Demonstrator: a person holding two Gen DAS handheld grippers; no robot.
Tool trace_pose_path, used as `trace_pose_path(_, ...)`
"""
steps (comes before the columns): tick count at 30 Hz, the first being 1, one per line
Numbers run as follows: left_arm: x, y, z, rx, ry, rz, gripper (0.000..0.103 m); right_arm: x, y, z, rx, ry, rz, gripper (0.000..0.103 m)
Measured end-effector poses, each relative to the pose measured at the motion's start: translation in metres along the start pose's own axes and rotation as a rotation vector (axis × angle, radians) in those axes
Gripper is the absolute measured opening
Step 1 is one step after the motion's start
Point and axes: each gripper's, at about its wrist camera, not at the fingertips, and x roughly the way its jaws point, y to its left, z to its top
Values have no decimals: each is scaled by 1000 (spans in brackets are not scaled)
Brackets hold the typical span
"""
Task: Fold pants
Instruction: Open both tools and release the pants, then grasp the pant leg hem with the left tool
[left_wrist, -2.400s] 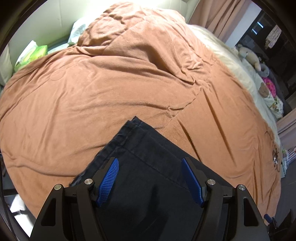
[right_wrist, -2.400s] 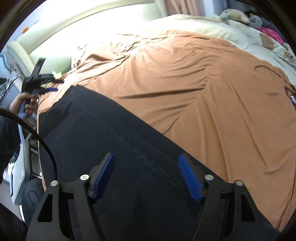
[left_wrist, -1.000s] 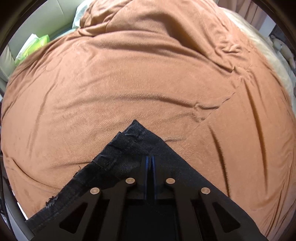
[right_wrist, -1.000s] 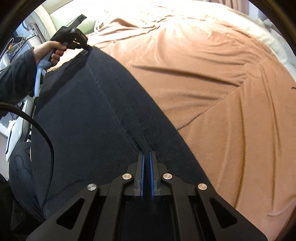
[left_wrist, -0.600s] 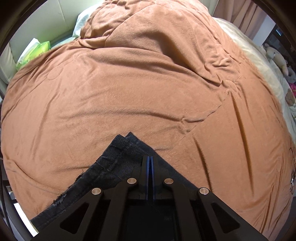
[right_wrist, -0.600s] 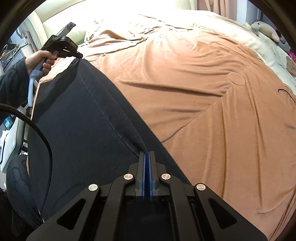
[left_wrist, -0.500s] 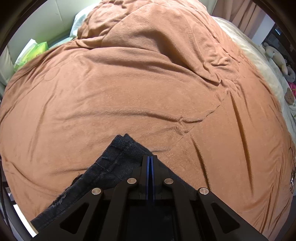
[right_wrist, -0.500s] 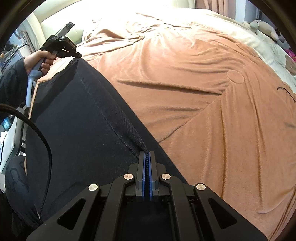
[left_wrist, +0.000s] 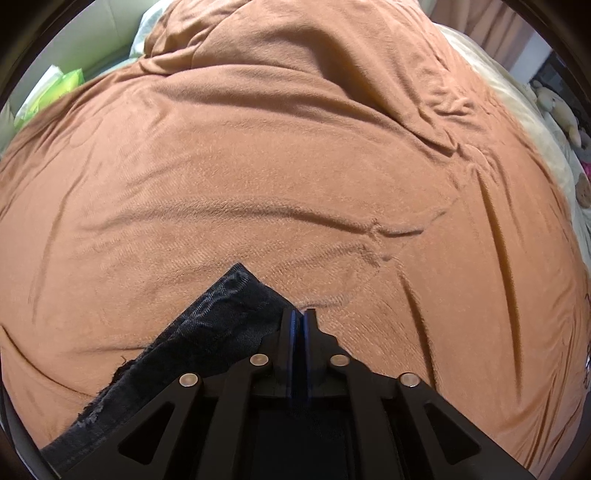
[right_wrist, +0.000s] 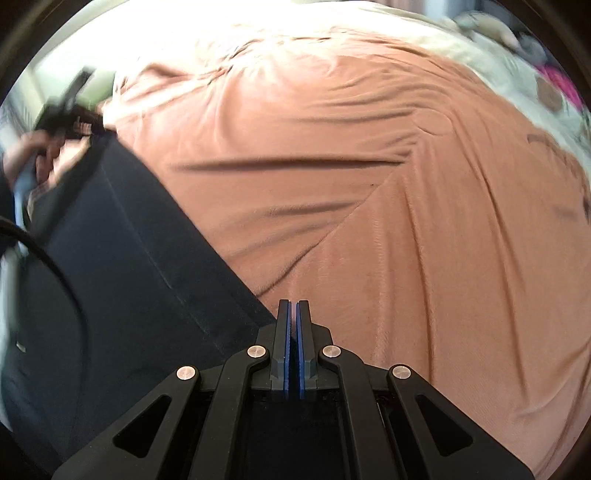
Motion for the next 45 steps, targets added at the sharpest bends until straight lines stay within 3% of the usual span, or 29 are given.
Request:
trace_pose_path(2,-8,0,-4,21,5,-36,34,-14,-1,-2,34,-20,23,0)
trace_pose_path(4,-21,2,-9,43,-15,-66,65,-25,3,-6,28,-26,13,1)
trace_pose_path(6,-36,3,-15,76,-39,-79,72,-34,9,-12,27,-29,20,5)
trace_pose_path(10,-59,10,-29,119,-50,-104,73,-55,14,-22,40,-50,18,54)
trace_pose_path(11,-66,14,-35,133,-53,-113,73,-61,15,-25,47,-63,18,57)
trace_pose_path(20,-112,46,-68,192,-82,-172,73,-107,30,-58,95,-109,-1,57)
trace_pose_path(30,-143,98,-106,189,-123,-225,73,-143,49,-97,167,-144,-19,57)
trace_pose_path(40,-146,151,-129,103,-121,-268,64,-160,54,-131,250,-158,-42,57)
trace_pose_path(45,-138,180,-140,25,-108,-295,60,-159,58,-145,297,-147,-14,57)
